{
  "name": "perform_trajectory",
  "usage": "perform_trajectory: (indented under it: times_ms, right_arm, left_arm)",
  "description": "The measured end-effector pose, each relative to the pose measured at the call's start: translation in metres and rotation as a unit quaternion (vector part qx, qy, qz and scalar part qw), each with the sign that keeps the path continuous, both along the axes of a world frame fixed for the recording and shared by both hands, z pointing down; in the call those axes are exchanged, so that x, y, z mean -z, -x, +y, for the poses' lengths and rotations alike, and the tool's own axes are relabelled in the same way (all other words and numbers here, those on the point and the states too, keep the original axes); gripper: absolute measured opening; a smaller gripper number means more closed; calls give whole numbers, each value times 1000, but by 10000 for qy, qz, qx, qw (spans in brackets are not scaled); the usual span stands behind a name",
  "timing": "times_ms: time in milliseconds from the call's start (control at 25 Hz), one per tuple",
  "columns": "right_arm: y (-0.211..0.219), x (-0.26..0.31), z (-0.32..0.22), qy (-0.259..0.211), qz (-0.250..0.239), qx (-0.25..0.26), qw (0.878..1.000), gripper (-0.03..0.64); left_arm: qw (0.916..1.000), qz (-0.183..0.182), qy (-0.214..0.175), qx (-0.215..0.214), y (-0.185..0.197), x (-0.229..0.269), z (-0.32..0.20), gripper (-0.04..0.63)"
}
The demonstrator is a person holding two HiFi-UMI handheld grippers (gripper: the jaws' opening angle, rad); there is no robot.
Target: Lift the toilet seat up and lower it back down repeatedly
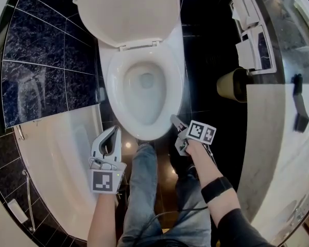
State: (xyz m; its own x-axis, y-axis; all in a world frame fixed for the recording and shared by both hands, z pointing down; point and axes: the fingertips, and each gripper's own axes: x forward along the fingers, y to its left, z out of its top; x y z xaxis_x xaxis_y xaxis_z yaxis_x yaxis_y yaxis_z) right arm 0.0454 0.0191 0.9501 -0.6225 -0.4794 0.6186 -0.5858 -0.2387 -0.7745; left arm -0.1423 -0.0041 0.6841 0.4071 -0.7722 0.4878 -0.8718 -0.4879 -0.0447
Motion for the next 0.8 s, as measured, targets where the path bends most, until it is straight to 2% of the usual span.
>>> perform_trajectory:
  times_ms: [160, 320, 480, 640, 720, 800]
  right_arm:
    - [1, 25, -1, -88, -95, 94, 9999, 126]
    - [1, 63, -6, -142, -174, 166, 9996, 133]
    - [2, 114, -22, -332, -347, 101, 9988, 144]
    - [1, 161, -43, -501, -393, 179, 9978, 150]
    - [1, 173, -50, -499, -407, 146, 9978, 151]
    - [3, 182, -55, -487, -430, 71, 9979, 152]
  left_arm:
    - [10000, 52, 57, 35, -1, 3, 8, -5]
    - [9996, 67, 277, 33, -4, 6, 32, -5]
    - [9966, -23, 808, 156, 3, -16, 72, -5]
    - [9853, 161, 1576, 642, 7, -60, 103, -5]
    - [9805, 306, 1727, 888, 3, -73, 96, -5]
    - [9819, 420, 1661, 804, -11, -68, 75, -5]
